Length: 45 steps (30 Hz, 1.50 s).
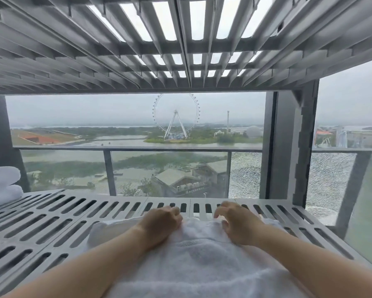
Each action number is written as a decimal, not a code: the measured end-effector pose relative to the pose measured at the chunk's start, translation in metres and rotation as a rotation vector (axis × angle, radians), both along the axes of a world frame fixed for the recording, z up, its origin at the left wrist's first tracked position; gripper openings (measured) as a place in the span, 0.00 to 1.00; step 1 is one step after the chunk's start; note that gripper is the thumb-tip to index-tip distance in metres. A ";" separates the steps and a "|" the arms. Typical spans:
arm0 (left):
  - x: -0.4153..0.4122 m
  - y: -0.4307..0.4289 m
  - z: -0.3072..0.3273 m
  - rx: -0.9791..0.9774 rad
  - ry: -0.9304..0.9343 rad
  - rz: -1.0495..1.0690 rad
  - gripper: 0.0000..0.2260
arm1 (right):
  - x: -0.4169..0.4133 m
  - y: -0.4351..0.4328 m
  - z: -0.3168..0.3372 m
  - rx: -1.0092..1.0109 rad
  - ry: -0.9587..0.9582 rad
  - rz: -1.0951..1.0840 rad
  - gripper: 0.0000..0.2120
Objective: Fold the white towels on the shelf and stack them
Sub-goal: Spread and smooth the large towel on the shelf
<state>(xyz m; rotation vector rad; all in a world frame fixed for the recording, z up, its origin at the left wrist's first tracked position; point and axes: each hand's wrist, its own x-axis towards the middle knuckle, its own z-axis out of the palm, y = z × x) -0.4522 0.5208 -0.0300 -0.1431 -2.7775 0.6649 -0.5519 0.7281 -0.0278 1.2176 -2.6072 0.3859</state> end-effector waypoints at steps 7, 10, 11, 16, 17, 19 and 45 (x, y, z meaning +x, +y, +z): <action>-0.004 -0.011 -0.008 0.353 0.150 -0.163 0.11 | 0.016 -0.050 -0.021 -0.201 -0.067 0.069 0.13; 0.001 -0.022 -0.010 0.561 0.102 -0.205 0.10 | 0.006 -0.048 -0.025 -0.164 -0.086 0.036 0.15; -0.001 -0.024 -0.010 0.576 0.074 -0.205 0.10 | 0.003 -0.047 -0.025 -0.169 -0.085 0.038 0.14; -0.016 -0.020 -0.010 0.564 -0.024 -0.112 0.12 | 0.001 -0.046 -0.028 -0.171 -0.060 0.045 0.11; -0.018 -0.019 -0.009 0.547 -0.048 -0.094 0.12 | 0.000 -0.044 -0.028 -0.186 -0.040 0.031 0.11; -0.021 -0.018 -0.007 0.509 -0.085 -0.089 0.11 | 0.000 -0.040 -0.027 -0.215 -0.009 -0.006 0.11; -0.042 -0.026 -0.014 0.632 0.013 -0.100 0.13 | -0.028 -0.021 -0.019 -0.136 -0.047 0.006 0.11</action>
